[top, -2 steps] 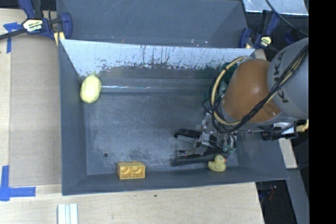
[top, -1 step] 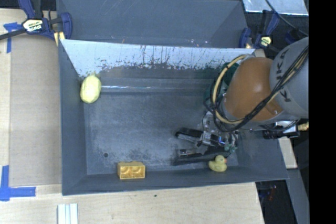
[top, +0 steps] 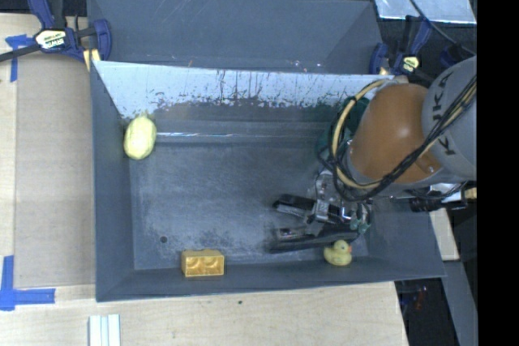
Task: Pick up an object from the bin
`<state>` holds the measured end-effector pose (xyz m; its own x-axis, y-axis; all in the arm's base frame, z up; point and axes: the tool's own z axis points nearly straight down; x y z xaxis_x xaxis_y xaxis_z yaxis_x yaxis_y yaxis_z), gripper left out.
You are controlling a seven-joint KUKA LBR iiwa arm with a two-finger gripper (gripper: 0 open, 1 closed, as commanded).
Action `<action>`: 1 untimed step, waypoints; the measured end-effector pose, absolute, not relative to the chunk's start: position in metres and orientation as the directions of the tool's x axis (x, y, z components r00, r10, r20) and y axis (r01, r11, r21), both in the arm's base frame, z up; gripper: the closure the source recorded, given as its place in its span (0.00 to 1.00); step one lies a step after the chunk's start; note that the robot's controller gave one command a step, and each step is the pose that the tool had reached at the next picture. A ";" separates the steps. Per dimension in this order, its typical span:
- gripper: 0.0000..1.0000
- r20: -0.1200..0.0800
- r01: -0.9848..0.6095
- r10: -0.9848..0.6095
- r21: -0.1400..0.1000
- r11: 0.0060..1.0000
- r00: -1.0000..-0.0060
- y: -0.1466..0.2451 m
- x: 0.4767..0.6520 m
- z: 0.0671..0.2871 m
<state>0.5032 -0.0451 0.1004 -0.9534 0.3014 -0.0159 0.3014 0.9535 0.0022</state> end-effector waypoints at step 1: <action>1.00 -0.019 0.301 0.301 0.003 0.954 -0.953 -0.045 0.504 0.108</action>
Offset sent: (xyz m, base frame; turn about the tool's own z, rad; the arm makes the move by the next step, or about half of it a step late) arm 0.0005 -0.0003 0.0503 -0.0003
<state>0.5036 -0.0454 0.1081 -0.9534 0.3010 -0.0189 0.3010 0.9536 0.0027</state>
